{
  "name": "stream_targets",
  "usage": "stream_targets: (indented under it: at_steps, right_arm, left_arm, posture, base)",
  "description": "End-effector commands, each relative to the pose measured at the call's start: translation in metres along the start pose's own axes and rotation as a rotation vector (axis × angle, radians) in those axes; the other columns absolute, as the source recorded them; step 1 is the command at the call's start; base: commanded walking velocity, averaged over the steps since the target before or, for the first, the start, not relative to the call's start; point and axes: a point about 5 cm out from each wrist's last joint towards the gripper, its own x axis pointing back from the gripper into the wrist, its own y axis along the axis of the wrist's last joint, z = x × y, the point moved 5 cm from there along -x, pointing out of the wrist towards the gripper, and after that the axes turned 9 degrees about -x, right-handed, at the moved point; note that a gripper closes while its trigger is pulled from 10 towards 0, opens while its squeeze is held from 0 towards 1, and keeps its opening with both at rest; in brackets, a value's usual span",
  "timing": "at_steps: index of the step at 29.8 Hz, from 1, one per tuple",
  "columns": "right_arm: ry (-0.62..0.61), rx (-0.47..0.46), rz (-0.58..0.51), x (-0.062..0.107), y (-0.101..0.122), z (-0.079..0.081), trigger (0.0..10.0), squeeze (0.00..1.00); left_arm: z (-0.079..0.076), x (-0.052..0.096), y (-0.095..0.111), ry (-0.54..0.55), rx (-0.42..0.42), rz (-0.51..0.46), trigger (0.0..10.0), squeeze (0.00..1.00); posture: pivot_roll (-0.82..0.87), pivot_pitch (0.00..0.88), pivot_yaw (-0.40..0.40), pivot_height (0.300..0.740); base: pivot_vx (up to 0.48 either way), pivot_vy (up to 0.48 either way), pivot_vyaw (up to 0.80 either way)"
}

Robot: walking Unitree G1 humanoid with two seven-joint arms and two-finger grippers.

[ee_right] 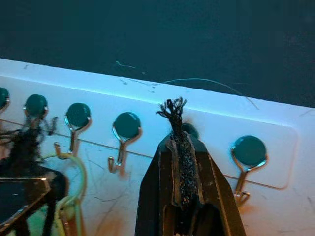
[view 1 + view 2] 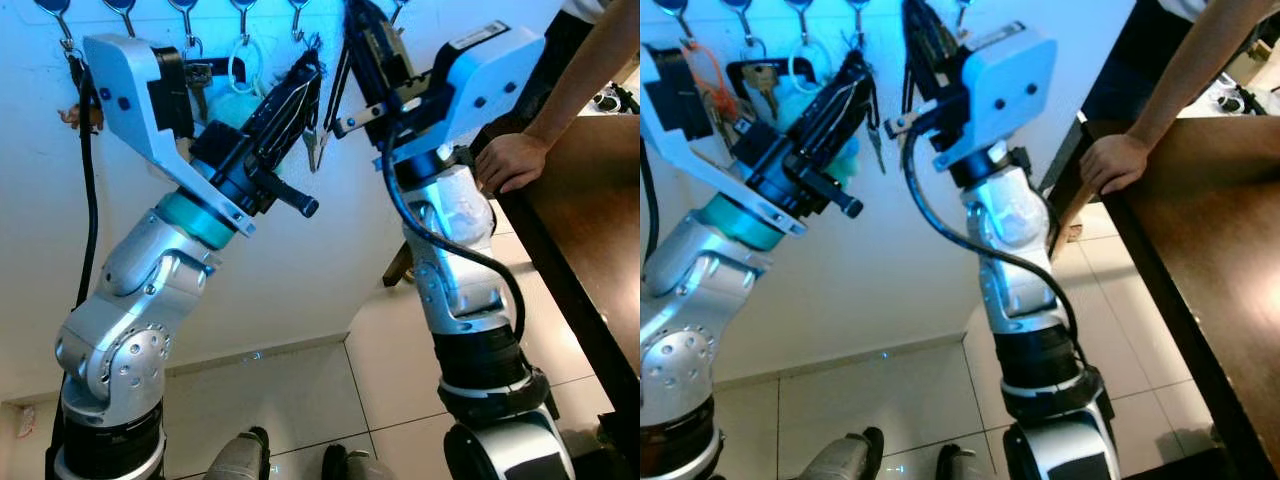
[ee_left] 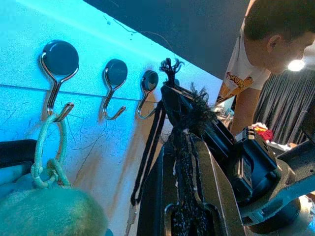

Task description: Hang keys on a hook

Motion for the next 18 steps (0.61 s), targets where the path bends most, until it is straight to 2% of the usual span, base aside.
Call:
stream_targets:
  at_steps: [1,18]
  right_arm:
    - [-0.017,0.019,-0.027,-0.0010,0.0083,-0.0055,10.0,0.00]
    - [-0.035,0.023,0.007,0.0015,0.0013,-0.0111,10.0,0.00]
  left_arm:
    - [-0.0046,0.0013,0.0014,-0.018,0.002,-0.011,10.0,0.00]
    - [-0.0044,0.0006,0.0018,-0.021,0.002,-0.012,10.0,0.00]
  posture:
    - [0.14,0.098,0.037,0.740]
    - [0.14,0.099,0.041,0.740]
  base:
    - [0.000,0.000,0.00]
    - [0.000,0.000,0.00]
